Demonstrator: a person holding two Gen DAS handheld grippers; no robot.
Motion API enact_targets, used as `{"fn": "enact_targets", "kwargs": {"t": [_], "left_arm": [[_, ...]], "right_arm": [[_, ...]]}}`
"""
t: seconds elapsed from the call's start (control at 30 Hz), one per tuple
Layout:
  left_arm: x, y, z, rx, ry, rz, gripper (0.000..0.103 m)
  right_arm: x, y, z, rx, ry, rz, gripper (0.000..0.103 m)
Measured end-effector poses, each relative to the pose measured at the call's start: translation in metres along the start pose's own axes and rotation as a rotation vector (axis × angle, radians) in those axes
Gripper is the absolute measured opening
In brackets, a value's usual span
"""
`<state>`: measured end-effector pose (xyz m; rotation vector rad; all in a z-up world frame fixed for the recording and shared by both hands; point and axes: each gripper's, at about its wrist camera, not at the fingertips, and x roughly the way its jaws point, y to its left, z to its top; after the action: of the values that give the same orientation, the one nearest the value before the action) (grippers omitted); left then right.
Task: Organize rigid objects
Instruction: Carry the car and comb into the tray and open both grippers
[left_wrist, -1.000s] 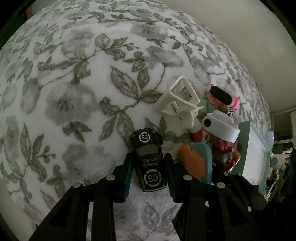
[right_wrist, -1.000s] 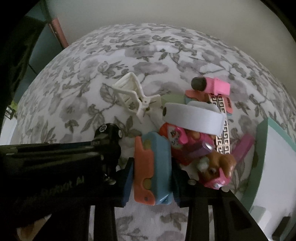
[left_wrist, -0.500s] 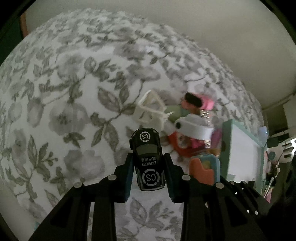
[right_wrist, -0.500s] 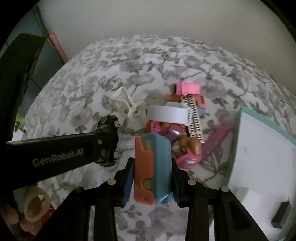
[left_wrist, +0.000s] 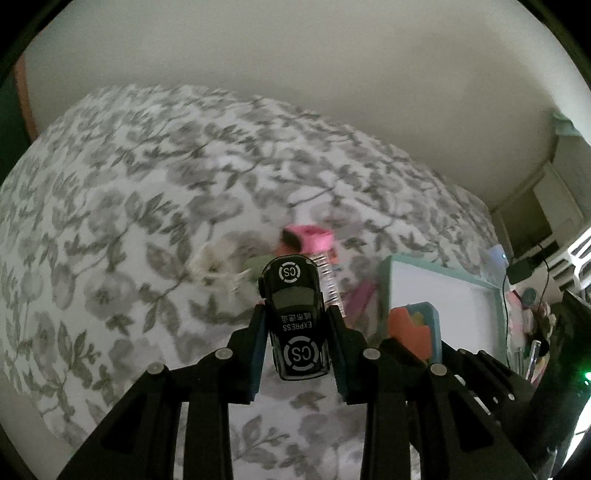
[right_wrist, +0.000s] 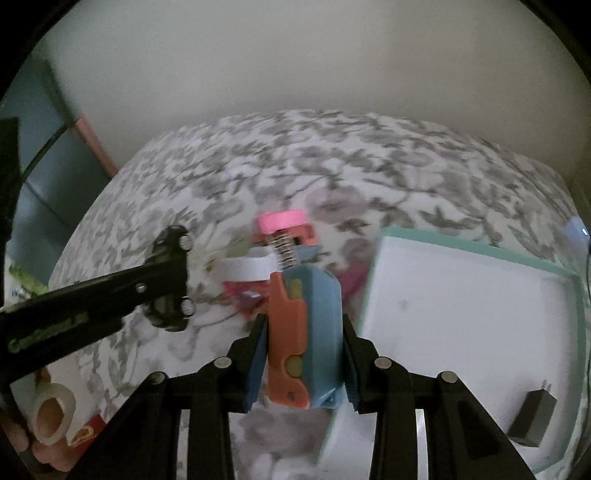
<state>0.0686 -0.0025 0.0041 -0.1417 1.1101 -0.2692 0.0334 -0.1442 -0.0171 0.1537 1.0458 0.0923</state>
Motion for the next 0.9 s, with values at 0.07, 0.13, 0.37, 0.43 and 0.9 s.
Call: {"fn": "enact_targets", "kwargs": {"t": [0.07,0.13,0.37,0.43,0.9], "left_arm": [[0.001,-0.013,0.001,0.03,-0.011,0.001,0.033],[0.002,-0.026,0.001,0.061,-0.021,-0.003,0.033],[0.015,-0.073,-0.005,0.174,-0.026,-0.048,0.033],[0.021,-0.088,-0.009,0.211,-0.025,-0.062,0.033],[0.064,-0.151,-0.03,0.371,0.018,-0.081,0.033]], "right_arm": [[-0.002,-0.013,0.001,0.026,-0.007,-0.018,0.038],[-0.005,-0.027,0.002,0.066,-0.016,-0.025,0.038],[-0.012,-0.077,0.0,0.19,-0.032,-0.089,0.038],[-0.011,-0.092,-0.001,0.229,-0.032,-0.108,0.038],[-0.021,-0.163,-0.016,0.388,-0.04,-0.219,0.039]]}}
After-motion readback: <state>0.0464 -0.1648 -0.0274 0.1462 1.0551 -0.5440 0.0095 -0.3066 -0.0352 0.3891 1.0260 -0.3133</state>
